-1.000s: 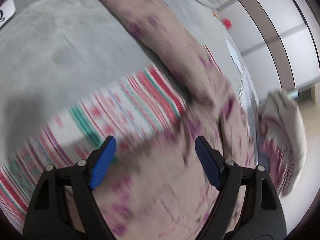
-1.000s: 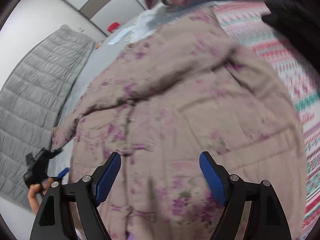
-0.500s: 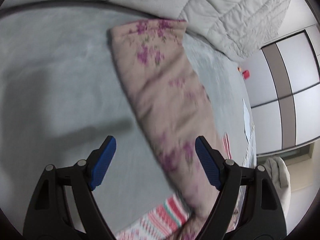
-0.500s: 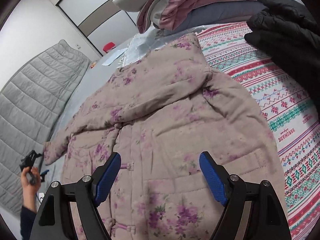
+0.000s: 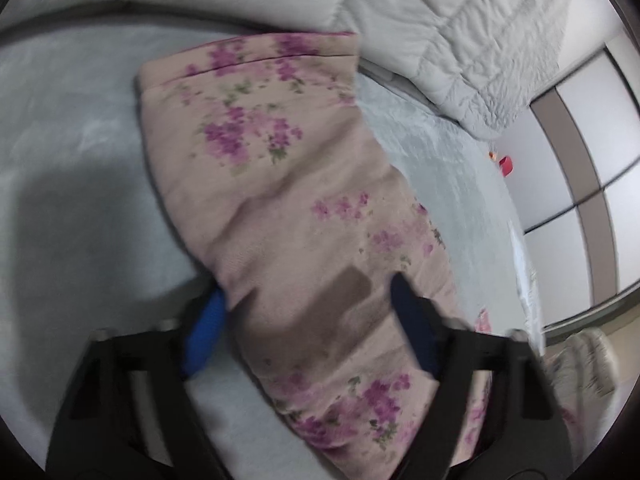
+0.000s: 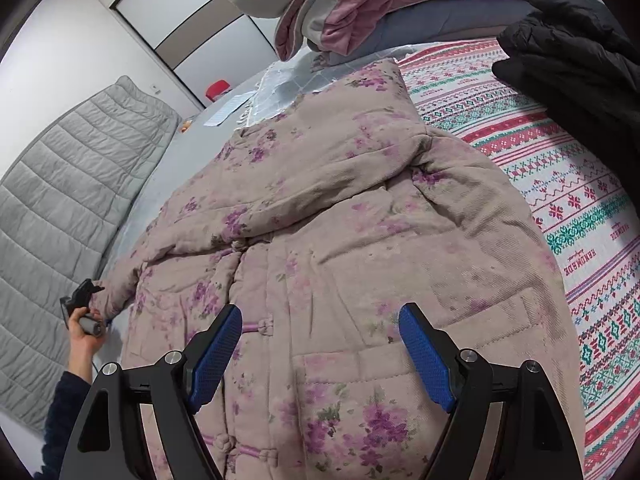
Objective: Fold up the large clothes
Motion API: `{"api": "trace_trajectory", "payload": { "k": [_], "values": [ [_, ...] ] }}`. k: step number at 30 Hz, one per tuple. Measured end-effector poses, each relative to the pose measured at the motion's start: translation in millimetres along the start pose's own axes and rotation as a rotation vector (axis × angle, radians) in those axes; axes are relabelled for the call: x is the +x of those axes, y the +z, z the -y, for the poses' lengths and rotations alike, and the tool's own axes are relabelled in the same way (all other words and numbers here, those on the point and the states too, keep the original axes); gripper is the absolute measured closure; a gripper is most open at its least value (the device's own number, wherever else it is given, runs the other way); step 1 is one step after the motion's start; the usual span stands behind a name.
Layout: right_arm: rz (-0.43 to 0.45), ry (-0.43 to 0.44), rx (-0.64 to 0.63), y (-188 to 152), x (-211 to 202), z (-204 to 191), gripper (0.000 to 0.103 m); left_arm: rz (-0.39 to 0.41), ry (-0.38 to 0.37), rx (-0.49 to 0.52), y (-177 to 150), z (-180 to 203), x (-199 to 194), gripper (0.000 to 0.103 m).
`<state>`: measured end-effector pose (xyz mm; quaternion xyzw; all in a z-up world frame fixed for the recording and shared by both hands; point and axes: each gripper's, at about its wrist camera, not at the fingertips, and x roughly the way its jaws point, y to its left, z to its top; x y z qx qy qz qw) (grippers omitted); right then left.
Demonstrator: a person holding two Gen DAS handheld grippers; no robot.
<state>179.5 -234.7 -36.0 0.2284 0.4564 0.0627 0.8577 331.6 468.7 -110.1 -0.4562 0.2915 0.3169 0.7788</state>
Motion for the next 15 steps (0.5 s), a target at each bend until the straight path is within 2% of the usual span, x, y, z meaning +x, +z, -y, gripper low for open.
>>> {"api": "trace_trajectory", "payload": {
  "k": [1,2,4,8,11,15],
  "values": [
    [-0.002,0.004,0.011,0,0,2,0.021,0.0,0.015,0.019,0,1,1,0.066],
    [-0.003,0.005,0.018,1,1,4,0.021,-0.008,0.018,0.028,0,0,4,0.074],
    [-0.003,0.009,0.039,1,1,8,0.021,-0.015,-0.005,0.017,2,-1,3,0.084],
    [0.002,0.017,0.088,4,-1,17,0.021,0.044,-0.068,0.037,4,10,-22,0.088],
    [0.014,0.012,0.128,6,-2,26,0.021,0.103,-0.154,0.037,8,27,-55,0.089],
    [0.037,0.006,0.179,9,-7,39,0.021,0.179,-0.27,0.147,-4,77,-114,0.089]
  ]
}}
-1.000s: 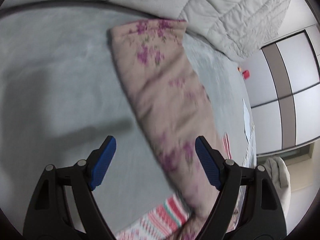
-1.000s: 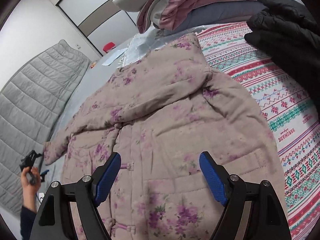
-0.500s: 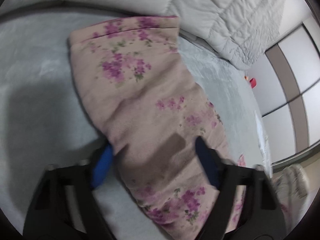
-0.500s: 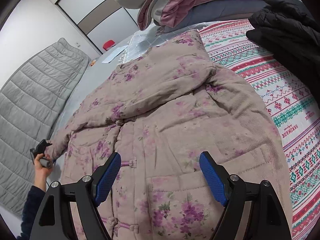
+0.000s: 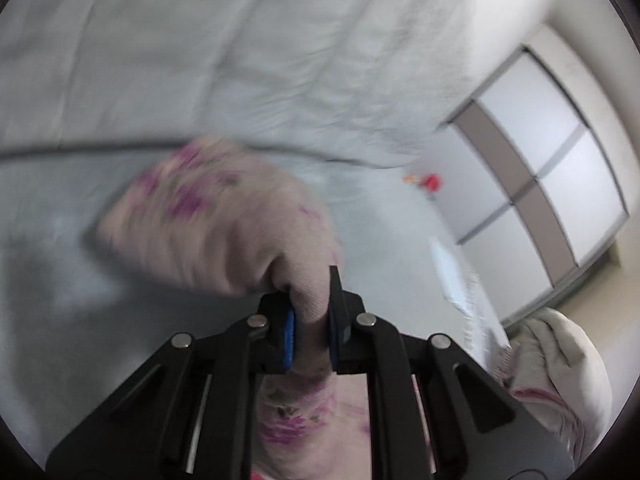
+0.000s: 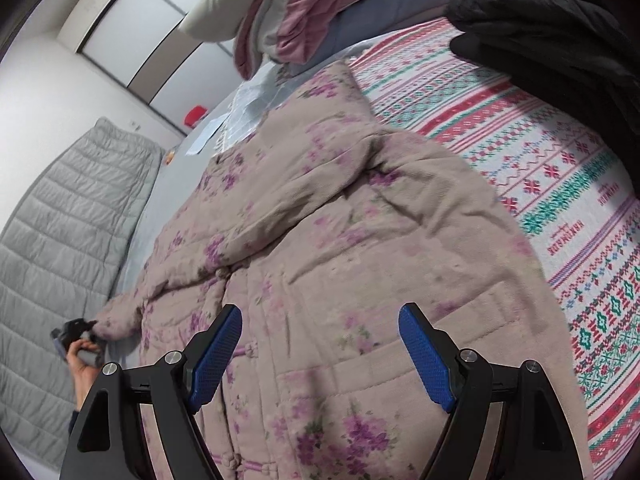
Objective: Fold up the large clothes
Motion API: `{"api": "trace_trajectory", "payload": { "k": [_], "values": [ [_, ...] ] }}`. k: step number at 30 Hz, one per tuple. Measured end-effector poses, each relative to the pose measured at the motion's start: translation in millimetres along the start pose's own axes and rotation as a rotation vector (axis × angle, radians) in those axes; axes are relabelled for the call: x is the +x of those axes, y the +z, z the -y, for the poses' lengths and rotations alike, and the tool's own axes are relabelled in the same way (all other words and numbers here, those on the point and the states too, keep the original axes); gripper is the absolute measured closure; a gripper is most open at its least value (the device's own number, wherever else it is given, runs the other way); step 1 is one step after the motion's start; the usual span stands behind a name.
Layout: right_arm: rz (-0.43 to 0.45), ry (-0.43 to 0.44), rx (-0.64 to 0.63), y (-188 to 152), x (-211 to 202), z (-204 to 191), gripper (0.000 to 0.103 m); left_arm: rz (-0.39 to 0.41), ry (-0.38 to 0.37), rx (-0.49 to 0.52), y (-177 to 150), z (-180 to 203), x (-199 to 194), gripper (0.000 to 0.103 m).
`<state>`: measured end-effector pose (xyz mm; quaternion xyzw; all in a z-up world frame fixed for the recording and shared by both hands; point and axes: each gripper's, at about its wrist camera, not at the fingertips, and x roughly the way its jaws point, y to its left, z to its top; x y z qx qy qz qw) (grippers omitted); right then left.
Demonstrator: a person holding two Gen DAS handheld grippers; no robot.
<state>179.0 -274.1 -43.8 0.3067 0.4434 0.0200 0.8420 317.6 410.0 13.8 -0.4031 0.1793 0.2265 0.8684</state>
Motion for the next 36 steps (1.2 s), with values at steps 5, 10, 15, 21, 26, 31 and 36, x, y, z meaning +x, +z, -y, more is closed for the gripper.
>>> {"api": "trace_trajectory", "payload": {
  "k": [5,10,15,21,26,31,36],
  "values": [
    [0.03,-0.006,0.087,9,-5,18,0.021,0.017,-0.234,0.204,-42,122,-64,0.089],
    [0.041,-0.013,0.127,15,-10,29,0.021,-0.129,-0.445,0.456,-159,229,-96,0.085],
    [0.016,-0.045,0.13,17,-2,39,0.021,-0.516,-0.499,0.697,-316,274,-60,0.051],
    [-0.026,-0.015,0.15,19,0,49,0.021,-0.716,-0.445,0.605,-375,239,-17,0.051],
    [-0.046,0.001,0.141,20,0,47,0.021,-0.695,-0.462,0.513,-348,231,-30,0.04],
    [-0.032,0.005,0.158,20,-2,50,0.021,-0.711,-0.441,0.466,-332,216,-47,0.034],
    [-0.02,0.002,0.156,22,-5,51,0.021,-0.725,-0.27,0.428,-306,170,-60,0.034]
  ]
}}
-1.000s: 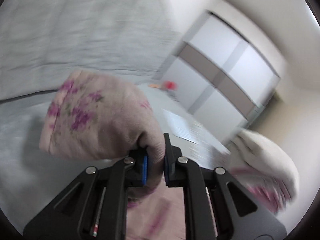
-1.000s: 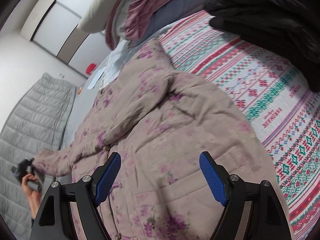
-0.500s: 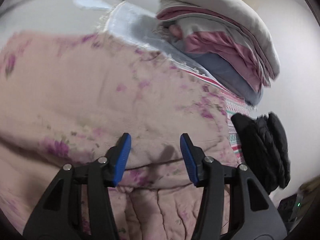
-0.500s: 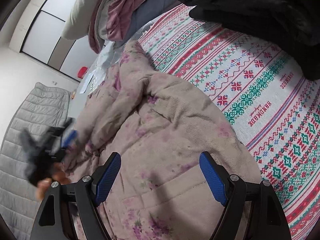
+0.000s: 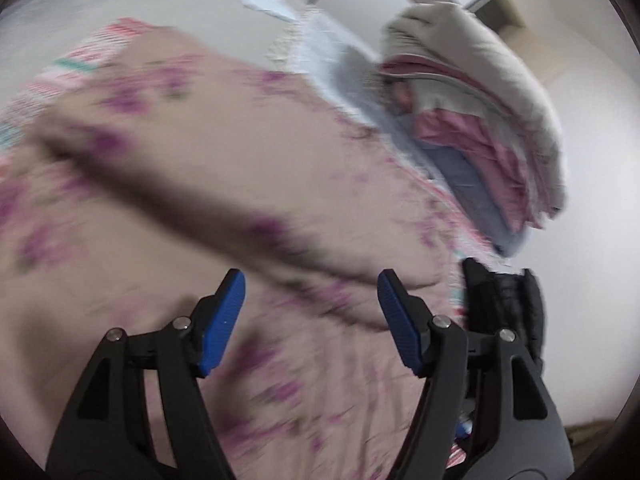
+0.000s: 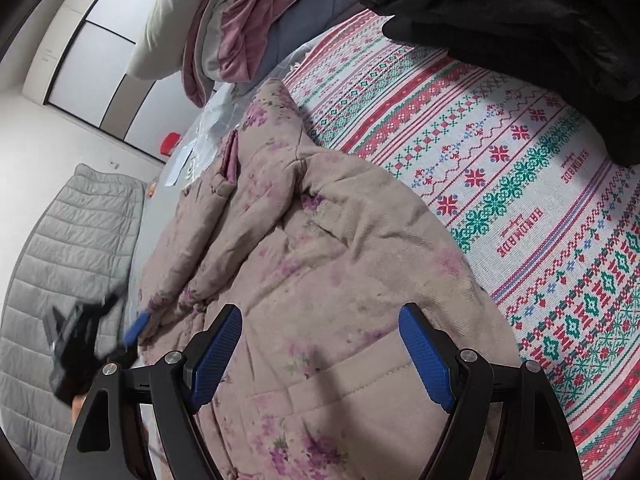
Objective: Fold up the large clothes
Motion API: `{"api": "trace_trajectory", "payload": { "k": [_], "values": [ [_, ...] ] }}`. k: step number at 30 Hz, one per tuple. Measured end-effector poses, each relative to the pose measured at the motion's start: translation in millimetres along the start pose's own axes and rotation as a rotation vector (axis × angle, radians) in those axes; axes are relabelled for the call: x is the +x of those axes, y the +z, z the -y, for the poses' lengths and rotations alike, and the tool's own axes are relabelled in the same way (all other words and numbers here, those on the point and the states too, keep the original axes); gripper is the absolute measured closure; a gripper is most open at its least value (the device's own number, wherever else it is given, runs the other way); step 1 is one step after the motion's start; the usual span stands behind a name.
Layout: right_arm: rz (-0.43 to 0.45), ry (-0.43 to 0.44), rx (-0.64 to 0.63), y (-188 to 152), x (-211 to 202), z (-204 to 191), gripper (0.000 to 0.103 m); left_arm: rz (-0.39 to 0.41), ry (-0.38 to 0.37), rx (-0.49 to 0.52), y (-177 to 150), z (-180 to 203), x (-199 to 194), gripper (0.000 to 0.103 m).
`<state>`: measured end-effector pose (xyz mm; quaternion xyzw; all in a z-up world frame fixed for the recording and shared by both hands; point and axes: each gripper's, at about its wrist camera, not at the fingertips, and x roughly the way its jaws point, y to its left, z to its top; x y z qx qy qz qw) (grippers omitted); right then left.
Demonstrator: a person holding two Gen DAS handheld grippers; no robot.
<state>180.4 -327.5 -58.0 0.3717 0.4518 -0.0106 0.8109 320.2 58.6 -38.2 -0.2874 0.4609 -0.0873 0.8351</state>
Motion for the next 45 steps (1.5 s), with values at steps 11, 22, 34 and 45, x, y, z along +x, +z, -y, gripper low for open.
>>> {"api": "trace_trajectory", "payload": {
  "k": [11,22,34,45],
  "values": [
    [-0.015,-0.01,-0.023,-3,6,-7,0.021,0.231,0.171,-0.289,-48,-110,-127,0.033],
    [-0.047,-0.09,-0.132,-10,13,-16,0.021,0.171,0.235,-0.233,-79,-144,-130,0.033],
    [-0.038,-0.131,-0.183,-20,-5,-18,0.021,0.117,0.374,-0.117,-94,-183,-160,0.033],
    [-0.043,-0.227,-0.338,-38,-46,-3,0.021,0.057,0.269,-0.149,-127,-229,-198,0.033]
  ]
}}
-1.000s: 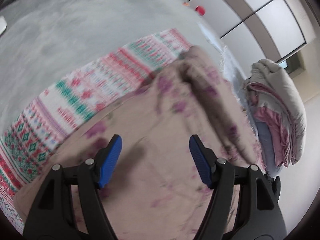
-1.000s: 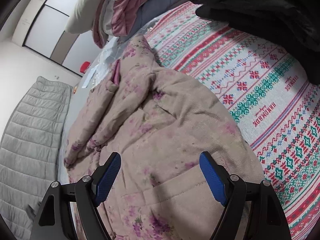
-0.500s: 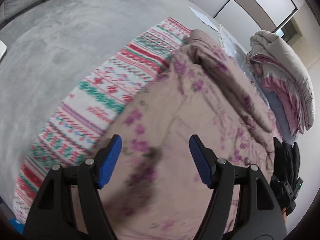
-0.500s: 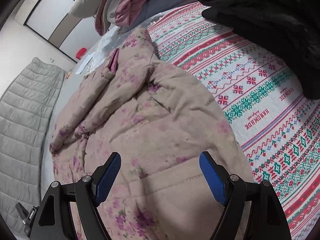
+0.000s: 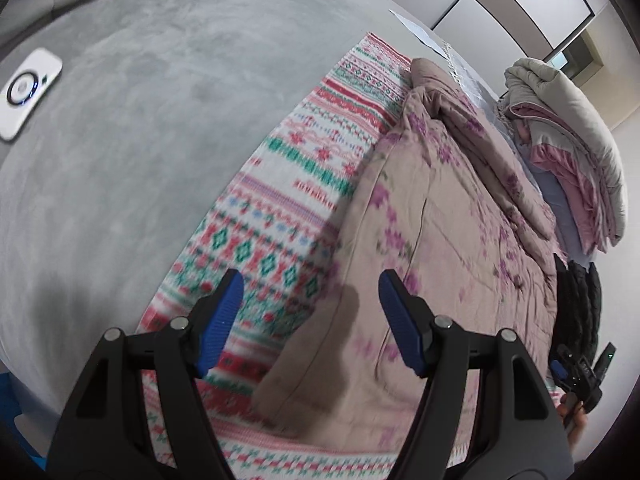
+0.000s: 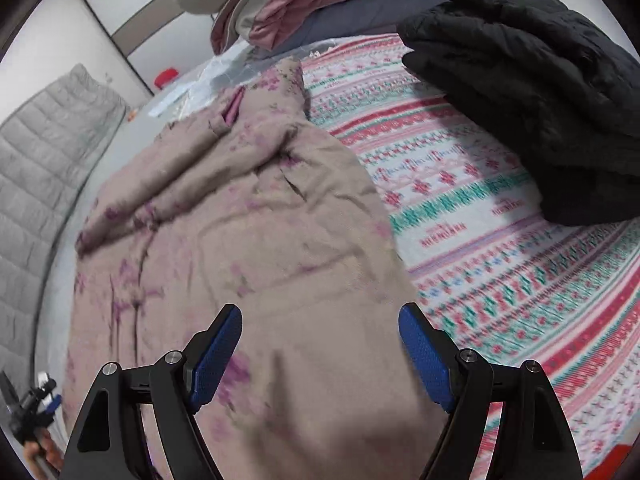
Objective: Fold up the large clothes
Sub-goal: 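Grasp the jacket hem with the left tool while the right tool grasps the hem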
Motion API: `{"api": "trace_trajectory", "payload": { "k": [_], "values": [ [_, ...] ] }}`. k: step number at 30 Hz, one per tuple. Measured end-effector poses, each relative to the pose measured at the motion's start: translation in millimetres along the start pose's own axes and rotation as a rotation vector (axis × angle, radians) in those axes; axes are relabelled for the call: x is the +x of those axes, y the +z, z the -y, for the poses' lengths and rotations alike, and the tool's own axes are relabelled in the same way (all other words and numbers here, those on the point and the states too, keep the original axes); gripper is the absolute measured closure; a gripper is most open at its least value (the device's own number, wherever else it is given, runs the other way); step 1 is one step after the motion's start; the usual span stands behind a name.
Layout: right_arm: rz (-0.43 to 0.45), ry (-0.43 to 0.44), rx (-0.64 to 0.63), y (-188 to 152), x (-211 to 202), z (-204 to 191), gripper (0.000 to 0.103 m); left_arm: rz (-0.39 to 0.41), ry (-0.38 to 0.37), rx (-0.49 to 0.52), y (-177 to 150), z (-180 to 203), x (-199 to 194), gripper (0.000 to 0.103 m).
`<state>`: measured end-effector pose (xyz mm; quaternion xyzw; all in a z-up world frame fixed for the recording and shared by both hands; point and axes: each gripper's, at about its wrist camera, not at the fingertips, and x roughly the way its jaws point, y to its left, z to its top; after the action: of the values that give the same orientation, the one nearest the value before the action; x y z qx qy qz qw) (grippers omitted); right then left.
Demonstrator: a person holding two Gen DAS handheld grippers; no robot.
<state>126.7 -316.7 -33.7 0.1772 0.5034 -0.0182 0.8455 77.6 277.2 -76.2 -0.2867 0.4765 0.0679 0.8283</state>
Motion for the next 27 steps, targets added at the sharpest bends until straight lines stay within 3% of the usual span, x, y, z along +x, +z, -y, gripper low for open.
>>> {"api": "trace_trajectory", "payload": {
  "k": [10,15,20,23,25,27],
  "values": [
    [-0.112,0.044,0.029,-38,-17,51,0.021,-0.048,-0.057,0.031,-21,1,5,0.033],
    [-0.138,0.062,0.049,-57,-26,74,0.022,-0.048,-0.047,0.114,-30,21,7,0.046],
    [-0.219,0.11,0.061,-75,-15,89,0.044,-0.068,0.001,0.134,-34,25,20,0.048],
    [-0.242,0.159,0.035,-81,-12,85,0.05,-0.104,-0.033,0.089,-33,19,29,0.044],
    [-0.268,0.247,0.058,-82,-10,83,0.054,-0.101,-0.052,0.073,-32,18,29,0.042],
    [-0.273,0.27,0.057,-83,-9,80,0.055,-0.093,-0.07,0.057,-32,17,29,0.042]
  ]
}}
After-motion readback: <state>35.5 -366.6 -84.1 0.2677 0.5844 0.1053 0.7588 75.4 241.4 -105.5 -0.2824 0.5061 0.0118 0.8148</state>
